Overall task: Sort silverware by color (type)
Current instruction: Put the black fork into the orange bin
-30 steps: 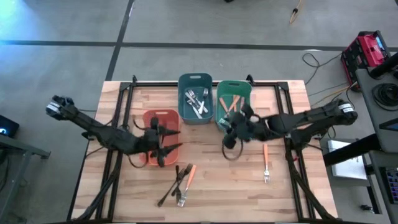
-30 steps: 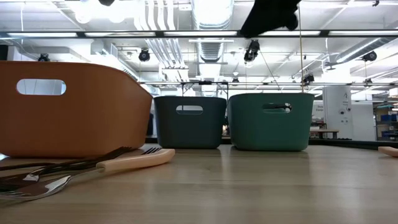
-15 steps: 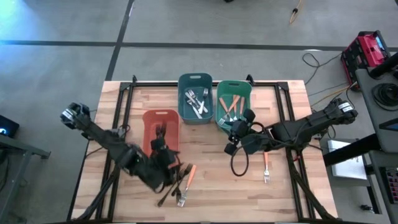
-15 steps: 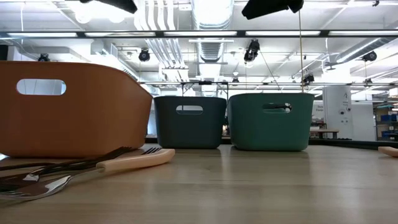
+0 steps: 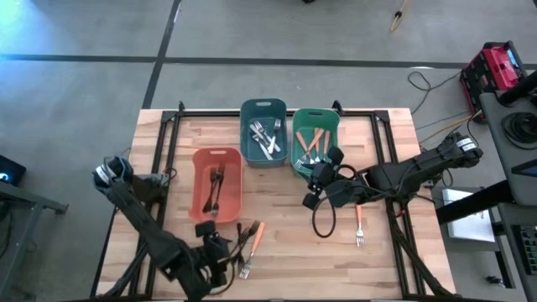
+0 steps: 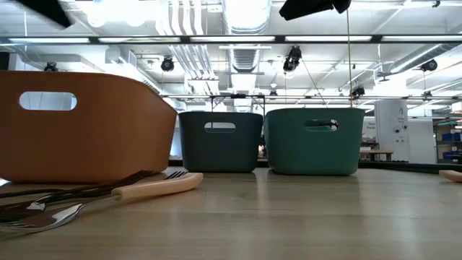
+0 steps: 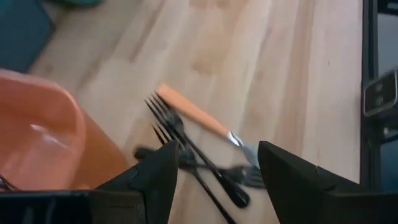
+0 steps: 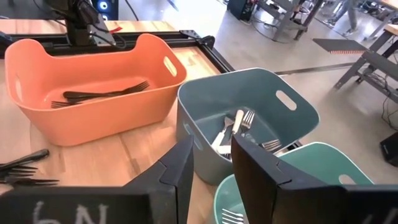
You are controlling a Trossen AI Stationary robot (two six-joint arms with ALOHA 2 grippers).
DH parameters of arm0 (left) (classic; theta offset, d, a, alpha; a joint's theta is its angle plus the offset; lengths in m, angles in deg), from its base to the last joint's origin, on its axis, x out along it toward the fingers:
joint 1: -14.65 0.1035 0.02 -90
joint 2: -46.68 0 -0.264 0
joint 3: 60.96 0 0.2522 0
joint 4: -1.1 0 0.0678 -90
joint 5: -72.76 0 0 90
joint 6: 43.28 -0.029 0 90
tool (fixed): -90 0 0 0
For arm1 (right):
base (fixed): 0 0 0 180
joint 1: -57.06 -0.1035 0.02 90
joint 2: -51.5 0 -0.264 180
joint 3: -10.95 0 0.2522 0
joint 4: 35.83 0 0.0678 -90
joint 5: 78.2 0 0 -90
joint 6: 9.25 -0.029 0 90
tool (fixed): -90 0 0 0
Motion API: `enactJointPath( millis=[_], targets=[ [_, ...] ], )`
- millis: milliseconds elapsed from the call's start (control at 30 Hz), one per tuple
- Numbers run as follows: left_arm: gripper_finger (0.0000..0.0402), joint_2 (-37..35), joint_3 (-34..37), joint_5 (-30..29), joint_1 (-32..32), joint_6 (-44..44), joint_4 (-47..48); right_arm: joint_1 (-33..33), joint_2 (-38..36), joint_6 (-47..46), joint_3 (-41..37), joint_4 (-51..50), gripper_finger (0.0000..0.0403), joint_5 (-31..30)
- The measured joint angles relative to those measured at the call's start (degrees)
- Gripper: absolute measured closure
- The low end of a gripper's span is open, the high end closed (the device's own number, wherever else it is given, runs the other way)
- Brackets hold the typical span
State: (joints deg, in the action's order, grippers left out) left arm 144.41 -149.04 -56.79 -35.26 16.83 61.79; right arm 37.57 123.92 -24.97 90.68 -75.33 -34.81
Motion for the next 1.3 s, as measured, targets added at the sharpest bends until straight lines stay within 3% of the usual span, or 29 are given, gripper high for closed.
enactJointPath(
  millis=[467, 733, 1067, 1300],
  targets=[
    [0.0198, 11.9, 0.18, -2.76, -6.35, 18.31, -0.49, -0.13, 0.0, -2.0, -0.53, 0.68, 0.0308, 0.53],
    [0.0198, 16.46, 0.05, -7.75, -6.47, 20.96, -1.0, -0.15, 0.0, -3.89, -1.93, 0.75, 0.0309, 5.1],
    [0.0198, 19.35, 0.22, -14.8, -6.55, 25.61, -0.87, -0.66, -0.02, -4.24, -2.39, 0.74, 0.031, 5.11],
    [0.0198, 21.37, 0.83, -15.04, -7.25, 29.3, -0.84, -0.66, -0.02, -4.24, -2.58, 0.76, 0.031, 5.09]
  ],
)
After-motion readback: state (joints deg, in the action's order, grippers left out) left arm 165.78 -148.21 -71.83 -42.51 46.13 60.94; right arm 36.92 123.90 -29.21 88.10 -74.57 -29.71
